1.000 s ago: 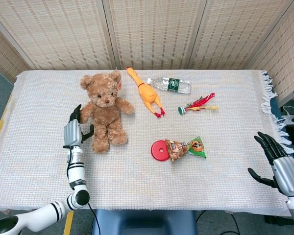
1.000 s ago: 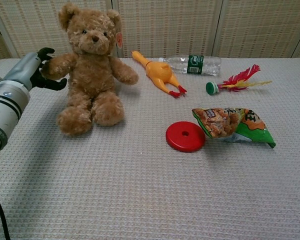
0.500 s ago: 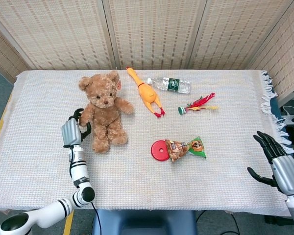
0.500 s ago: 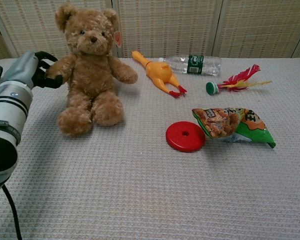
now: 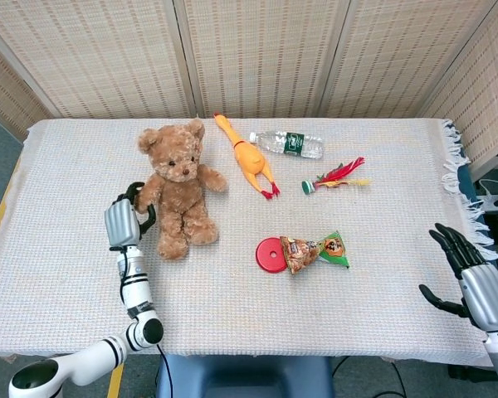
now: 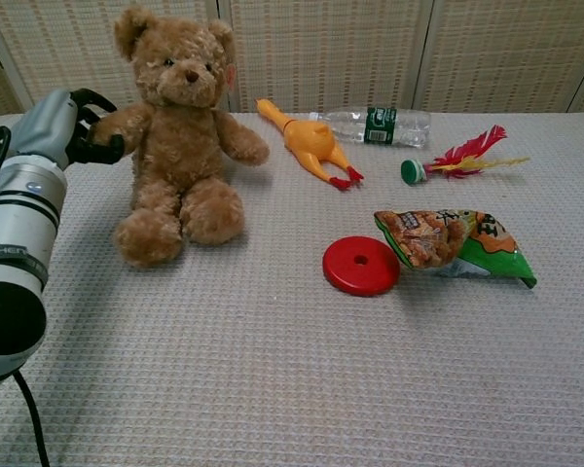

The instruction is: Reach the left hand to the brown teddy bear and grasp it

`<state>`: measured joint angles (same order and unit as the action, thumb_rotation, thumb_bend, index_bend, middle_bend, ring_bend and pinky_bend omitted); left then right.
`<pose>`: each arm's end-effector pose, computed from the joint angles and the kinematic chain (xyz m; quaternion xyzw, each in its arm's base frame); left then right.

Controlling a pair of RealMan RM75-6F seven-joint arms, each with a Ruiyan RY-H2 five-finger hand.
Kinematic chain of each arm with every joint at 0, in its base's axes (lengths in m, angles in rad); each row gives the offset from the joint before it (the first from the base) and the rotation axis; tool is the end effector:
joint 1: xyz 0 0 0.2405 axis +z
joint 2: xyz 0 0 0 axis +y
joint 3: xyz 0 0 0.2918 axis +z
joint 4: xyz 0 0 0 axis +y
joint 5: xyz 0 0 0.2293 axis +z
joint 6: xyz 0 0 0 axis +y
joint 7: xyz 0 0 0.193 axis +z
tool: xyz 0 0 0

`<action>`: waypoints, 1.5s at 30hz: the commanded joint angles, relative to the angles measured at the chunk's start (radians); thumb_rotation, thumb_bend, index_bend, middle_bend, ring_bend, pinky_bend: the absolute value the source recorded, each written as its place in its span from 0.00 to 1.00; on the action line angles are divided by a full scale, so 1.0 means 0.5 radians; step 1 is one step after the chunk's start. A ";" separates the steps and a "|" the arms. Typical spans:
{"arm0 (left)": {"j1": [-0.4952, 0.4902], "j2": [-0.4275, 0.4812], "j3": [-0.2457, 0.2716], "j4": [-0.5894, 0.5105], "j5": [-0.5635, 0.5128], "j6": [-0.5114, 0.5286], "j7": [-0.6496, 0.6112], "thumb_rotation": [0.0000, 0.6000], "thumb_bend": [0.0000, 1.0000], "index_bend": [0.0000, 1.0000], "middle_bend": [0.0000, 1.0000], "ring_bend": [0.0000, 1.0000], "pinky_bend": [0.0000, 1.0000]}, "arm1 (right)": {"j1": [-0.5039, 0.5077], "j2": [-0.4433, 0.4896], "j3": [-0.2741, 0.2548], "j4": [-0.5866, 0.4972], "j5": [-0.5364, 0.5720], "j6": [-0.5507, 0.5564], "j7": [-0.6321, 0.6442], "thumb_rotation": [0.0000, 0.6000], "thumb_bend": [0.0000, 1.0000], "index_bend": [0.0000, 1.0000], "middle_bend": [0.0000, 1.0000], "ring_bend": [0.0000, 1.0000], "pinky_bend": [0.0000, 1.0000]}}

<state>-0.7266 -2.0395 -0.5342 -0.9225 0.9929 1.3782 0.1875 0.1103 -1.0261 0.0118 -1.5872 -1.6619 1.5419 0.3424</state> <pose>-0.1992 0.4617 -0.0441 -0.4021 -0.4566 -0.5127 0.6058 -0.3280 -0.2324 0.1819 0.6001 -0.4126 0.4833 0.4858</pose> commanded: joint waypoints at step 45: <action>0.066 0.029 0.070 -0.092 0.064 0.011 0.010 1.00 0.49 0.36 0.52 0.41 0.49 | 0.002 0.000 -0.007 0.003 -0.003 -0.005 0.008 1.00 0.16 0.00 0.00 0.00 0.15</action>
<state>-0.6877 -2.0123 -0.5026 -0.9976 0.9913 1.3529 0.2284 0.1111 -1.0259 0.0084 -1.5855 -1.6635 1.5394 0.3466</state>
